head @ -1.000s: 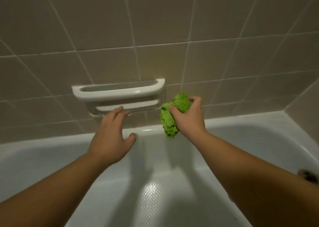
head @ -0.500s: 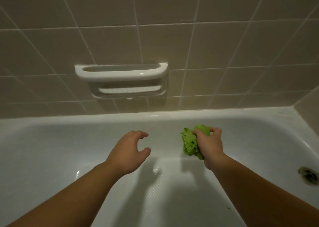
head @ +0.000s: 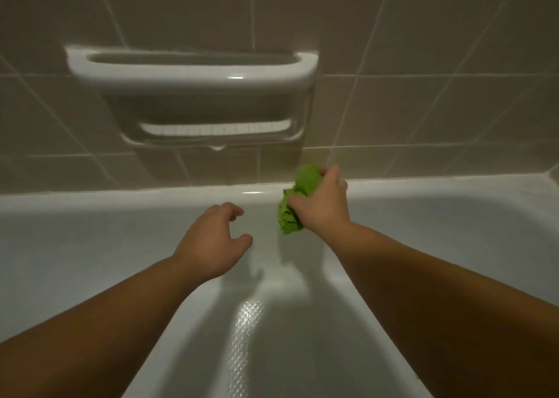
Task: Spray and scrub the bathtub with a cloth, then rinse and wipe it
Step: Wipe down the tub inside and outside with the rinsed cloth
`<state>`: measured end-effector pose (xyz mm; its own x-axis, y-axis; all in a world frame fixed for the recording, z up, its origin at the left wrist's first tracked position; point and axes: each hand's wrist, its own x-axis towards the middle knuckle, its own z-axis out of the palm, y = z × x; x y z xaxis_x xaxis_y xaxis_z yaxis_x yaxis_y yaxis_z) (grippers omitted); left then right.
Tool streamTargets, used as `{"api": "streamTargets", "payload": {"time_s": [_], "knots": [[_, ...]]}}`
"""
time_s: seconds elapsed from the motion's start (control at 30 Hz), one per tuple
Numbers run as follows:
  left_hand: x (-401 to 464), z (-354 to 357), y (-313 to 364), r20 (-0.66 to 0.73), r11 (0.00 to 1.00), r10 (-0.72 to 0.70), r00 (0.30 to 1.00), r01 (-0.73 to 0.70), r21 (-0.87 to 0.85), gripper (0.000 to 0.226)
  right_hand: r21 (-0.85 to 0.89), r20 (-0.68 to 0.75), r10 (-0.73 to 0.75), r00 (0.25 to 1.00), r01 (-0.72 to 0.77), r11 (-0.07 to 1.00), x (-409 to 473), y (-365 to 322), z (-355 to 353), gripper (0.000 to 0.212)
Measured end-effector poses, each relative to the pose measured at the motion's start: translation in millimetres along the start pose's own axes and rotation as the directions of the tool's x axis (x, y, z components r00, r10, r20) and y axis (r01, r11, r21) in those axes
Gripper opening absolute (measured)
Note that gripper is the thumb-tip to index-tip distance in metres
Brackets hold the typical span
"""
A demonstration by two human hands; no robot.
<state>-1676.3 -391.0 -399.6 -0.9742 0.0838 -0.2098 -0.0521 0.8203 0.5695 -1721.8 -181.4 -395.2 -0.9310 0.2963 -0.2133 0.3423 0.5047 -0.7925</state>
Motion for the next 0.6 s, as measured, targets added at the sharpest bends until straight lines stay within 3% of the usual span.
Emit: {"api": "streamTargets", "payload": {"time_s": [0.1,0.17,0.27,0.37,0.47,0.6], "knots": [[11,18,-9,-0.054,1.0,-0.014,0.998,0.015,0.007,0.054,-0.233,0.068,-0.316,0.946,0.323,0.917,21,12,37,0.056],[16,29,-12,-0.057,0.999,-0.003,0.998,0.005,0.036,0.053,-0.371,0.168,-0.411,0.896,0.444,0.816,33,30,51,0.061],[23,41,-10,-0.053,0.997,0.018,0.998,-0.015,0.074,0.054,-0.536,0.205,-0.477,0.855,0.506,0.676,50,57,43,0.069],[30,48,1,-0.031,0.994,0.02,0.999,-0.016,0.106,0.056,-0.653,0.143,-0.502,0.853,0.462,0.6,64,85,10,0.066],[39,51,12,-0.023,0.991,0.02,1.0,-0.017,0.129,0.058,-0.681,0.028,-0.45,0.893,0.346,0.645,74,115,-27,0.067],[52,54,21,-0.007,0.982,0.044,0.999,-0.042,0.182,0.065,-0.484,-0.16,-0.288,0.944,0.179,0.857,70,126,-21,0.064]]}}
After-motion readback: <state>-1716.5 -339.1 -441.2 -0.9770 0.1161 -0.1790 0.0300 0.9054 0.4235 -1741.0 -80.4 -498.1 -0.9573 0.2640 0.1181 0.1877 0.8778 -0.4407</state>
